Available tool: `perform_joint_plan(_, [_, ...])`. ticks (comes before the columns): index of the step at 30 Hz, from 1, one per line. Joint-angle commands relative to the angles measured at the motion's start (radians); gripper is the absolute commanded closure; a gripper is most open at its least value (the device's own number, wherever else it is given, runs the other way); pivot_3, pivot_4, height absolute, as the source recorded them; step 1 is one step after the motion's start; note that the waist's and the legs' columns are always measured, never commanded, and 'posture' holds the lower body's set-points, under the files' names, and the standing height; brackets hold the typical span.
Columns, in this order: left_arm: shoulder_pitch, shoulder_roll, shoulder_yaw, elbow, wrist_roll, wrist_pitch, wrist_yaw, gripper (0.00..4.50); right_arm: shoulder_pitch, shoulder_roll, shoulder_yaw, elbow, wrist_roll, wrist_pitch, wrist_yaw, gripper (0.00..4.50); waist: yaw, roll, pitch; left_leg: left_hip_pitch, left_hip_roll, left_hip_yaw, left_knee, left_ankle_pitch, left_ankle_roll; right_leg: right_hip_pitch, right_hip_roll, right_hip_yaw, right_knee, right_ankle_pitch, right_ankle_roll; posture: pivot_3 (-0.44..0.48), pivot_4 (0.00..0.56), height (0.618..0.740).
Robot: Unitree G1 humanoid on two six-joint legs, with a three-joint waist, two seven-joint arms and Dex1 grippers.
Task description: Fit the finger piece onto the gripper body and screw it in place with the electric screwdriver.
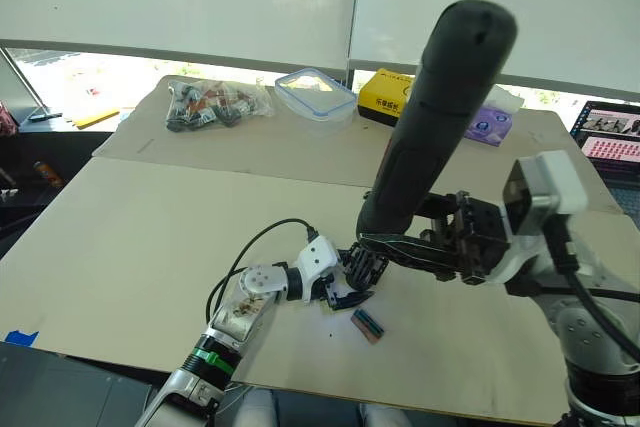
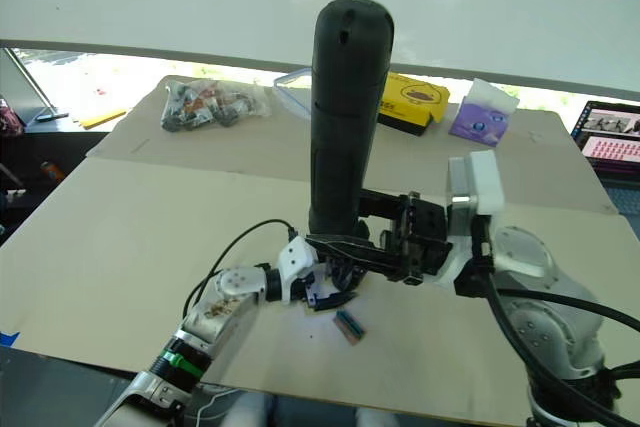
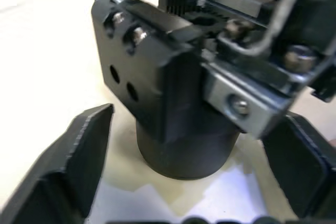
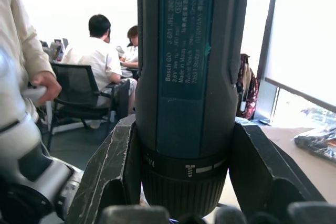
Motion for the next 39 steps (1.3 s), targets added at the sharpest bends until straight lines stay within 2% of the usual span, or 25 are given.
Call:
perform_joint_plan(1, [0.06, 0.083, 0.038, -0.069, -0.02, 0.018, -0.04, 0.04, -0.002, -0.107, -0.167, -0.006, 0.189, 0.06, -0.054, 2.6, -0.01, 0.0, 0.001, 0.0, 0.0, 0.0, -0.001, 0.001, 0.001, 0.0, 0.0, 0.0, 0.0, 0.0, 0.0, 0.0, 0.15, 0.74])
perform_joint_plan(5, [0.135, 0.19, 0.126, -0.154, -0.084, 0.003, -0.082, 0.04, 0.059, -0.292, -0.32, 0.108, 0.253, 0.178, -0.019, 2.6, -0.017, 0.001, 0.002, 0.002, 0.0, 0.0, -0.008, 0.003, 0.004, -0.001, 0.0, 0.001, 0.0, 0.0, -0.001, 0.0, 0.15, 0.74])
perform_joint_plan(10, [0.251, 0.349, 0.285, -0.227, -0.273, -0.037, -0.283, 0.04, 0.155, -0.476, -0.438, 0.343, 0.232, 0.348, 0.117, 2.6, -0.014, 0.003, 0.006, 0.002, 0.0, 0.001, -0.011, 0.003, 0.005, -0.003, 0.0, 0.001, -0.001, -0.001, -0.002, 0.0, 0.15, 0.74])
perform_joint_plan(12, [0.263, 0.381, 0.334, -0.256, -0.35, -0.045, -0.35, 0.04, 0.226, -0.576, -0.429, 0.408, 0.14, 0.427, 0.191, 2.6, -0.008, 0.007, 0.009, 0.001, 0.0, 0.002, -0.01, 0.003, 0.005, -0.004, -0.001, 0.001, -0.001, -0.002, -0.002, 0.0, 0.15, 0.74])
perform_joint_plan(14, [0.254, 0.393, 0.375, -0.276, -0.393, -0.025, -0.352, 0.04, 0.3, -0.667, -0.398, 0.453, 0.034, 0.466, 0.246, 2.6, 0.003, 0.008, 0.01, 0.0, 0.0, 0.002, -0.01, 0.003, 0.005, -0.005, -0.002, 0.001, -0.002, -0.002, -0.002, 0.0, 0.15, 0.74])
perform_joint_plan(16, [0.253, 0.457, 0.412, -0.348, -0.484, 0.114, -0.369, 0.04, 0.368, -0.719, -0.341, 0.519, -0.092, 0.44, 0.305, 2.6, 0.007, 0.007, 0.011, -0.001, 0.0, 0.003, -0.009, 0.003, 0.004, -0.011, -0.002, 0.001, -0.002, -0.002, -0.002, 0.0, 0.15, 0.74])
perform_joint_plan(18, [0.263, 0.527, 0.432, -0.397, -0.519, 0.167, -0.413, 0.04, 0.382, -0.751, -0.242, 0.563, -0.206, 0.417, 0.292, 2.6, 0.004, 0.007, 0.011, -0.002, 0.0, 0.004, -0.009, 0.003, 0.004, -0.013, -0.002, 0.001, -0.002, -0.002, -0.002, 0.0, 0.15, 0.74])
perform_joint_plan(20, [0.273, 0.563, 0.444, -0.408, -0.519, 0.164, -0.437, 0.04, 0.348, -0.755, -0.158, 0.589, -0.274, 0.417, 0.266, 2.6, -0.005, 0.01, 0.013, -0.003, 0.0, 0.004, -0.009, 0.003, 0.004, -0.015, -0.002, 0.001, -0.001, -0.002, -0.002, 0.0, 0.15, 0.74])
perform_joint_plan(25, [0.314, 0.555, 0.474, -0.357, -0.458, 0.054, -0.448, 0.04, 0.178, -0.684, 0.079, 0.729, -0.452, 0.442, 0.218, 2.6, -0.028, 0.016, 0.016, -0.006, 0.0, 0.005, -0.009, 0.003, 0.005, -0.016, -0.001, 0.003, 0.002, -0.001, -0.001, 0.0, 0.15, 0.74])
perform_joint_plan(29, [0.323, 0.539, 0.479, -0.348, -0.434, 0.021, -0.428, 0.04, 0.091, -0.663, 0.206, 0.786, -0.549, 0.431, 0.279, 2.6, -0.029, 0.019, 0.019, -0.008, 0.0, 0.005, -0.009, 0.003, 0.005, -0.018, -0.001, 0.003, 0.003, -0.001, -0.001, 0.0, 0.15, 0.74])
perform_joint_plan(31, [0.318, 0.526, 0.481, -0.343, -0.428, 0.0, -0.419, 0.04, 0.049, -0.66, 0.291, 0.81, -0.608, 0.401, 0.353, 2.6, -0.03, 0.02, 0.019, -0.009, 0.0, 0.005, -0.008, 0.003, 0.005, -0.018, -0.001, 0.003, 0.003, -0.001, -0.001, 0.0, 0.15, 0.74])
perform_joint_plan(39, [0.334, 0.525, 0.486, -0.356, -0.419, -0.007, -0.398, 0.04, -0.075, -0.599, 0.38, 0.972, -0.76, 0.363, 0.4, 2.6, -0.035, 0.018, 0.02, -0.009, 0.0, 0.005, 0.001, 0.003, 0.005, -0.016, -0.001, 0.002, 0.009, -0.001, 0.0, 0.0, 0.15, 0.74])
